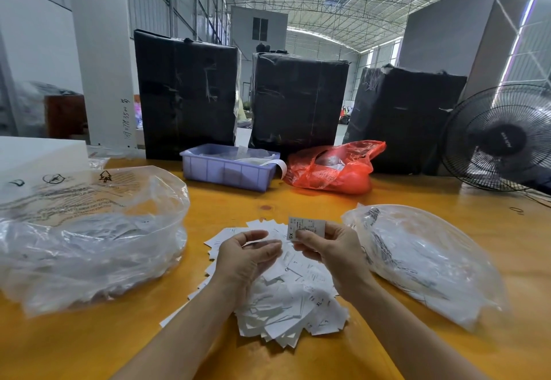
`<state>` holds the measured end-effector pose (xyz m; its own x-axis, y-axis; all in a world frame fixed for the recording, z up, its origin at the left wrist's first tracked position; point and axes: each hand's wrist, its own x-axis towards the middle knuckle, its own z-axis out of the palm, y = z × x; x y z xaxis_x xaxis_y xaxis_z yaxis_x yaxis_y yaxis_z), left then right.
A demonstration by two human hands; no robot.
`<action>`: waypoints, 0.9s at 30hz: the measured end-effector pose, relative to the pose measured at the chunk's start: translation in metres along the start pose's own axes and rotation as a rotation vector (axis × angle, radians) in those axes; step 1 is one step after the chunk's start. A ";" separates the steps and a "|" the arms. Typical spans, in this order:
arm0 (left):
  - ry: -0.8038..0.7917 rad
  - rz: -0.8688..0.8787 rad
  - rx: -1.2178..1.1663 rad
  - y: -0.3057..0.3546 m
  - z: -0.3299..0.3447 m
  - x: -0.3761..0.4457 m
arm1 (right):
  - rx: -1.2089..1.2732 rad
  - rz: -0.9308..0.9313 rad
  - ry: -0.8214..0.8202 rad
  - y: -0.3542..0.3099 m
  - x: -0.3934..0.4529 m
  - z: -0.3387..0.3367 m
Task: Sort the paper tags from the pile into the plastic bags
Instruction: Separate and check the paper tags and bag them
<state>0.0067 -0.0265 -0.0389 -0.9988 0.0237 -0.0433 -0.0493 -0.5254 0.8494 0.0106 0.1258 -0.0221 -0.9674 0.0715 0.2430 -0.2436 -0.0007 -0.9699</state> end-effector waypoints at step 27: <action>0.041 0.121 0.060 -0.005 -0.003 0.005 | -0.082 -0.003 0.008 -0.005 -0.007 0.005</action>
<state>0.0019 -0.0259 -0.0451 -0.9966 -0.0720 0.0405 0.0698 -0.4705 0.8797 0.0185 0.1202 -0.0191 -0.9661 0.0793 0.2457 -0.2393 0.0814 -0.9675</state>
